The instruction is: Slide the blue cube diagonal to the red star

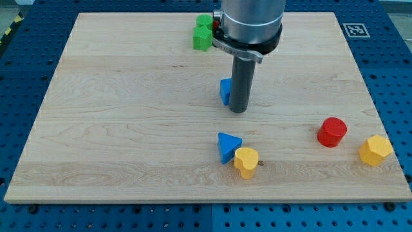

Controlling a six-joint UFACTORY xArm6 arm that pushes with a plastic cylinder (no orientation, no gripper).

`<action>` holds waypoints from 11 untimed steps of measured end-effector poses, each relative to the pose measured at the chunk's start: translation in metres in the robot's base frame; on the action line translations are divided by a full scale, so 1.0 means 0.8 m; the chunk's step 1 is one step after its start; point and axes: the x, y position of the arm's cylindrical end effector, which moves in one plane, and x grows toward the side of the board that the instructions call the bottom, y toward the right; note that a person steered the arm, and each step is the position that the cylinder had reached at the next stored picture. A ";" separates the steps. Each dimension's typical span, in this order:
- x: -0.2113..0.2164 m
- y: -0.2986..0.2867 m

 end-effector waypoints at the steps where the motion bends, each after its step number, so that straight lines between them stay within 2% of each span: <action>1: -0.026 -0.025; 2: -0.048 -0.058; 3: -0.098 -0.052; 4: -0.116 -0.039; 5: -0.114 -0.003; 7: -0.071 0.038; 9: -0.121 -0.004; 11: -0.108 0.078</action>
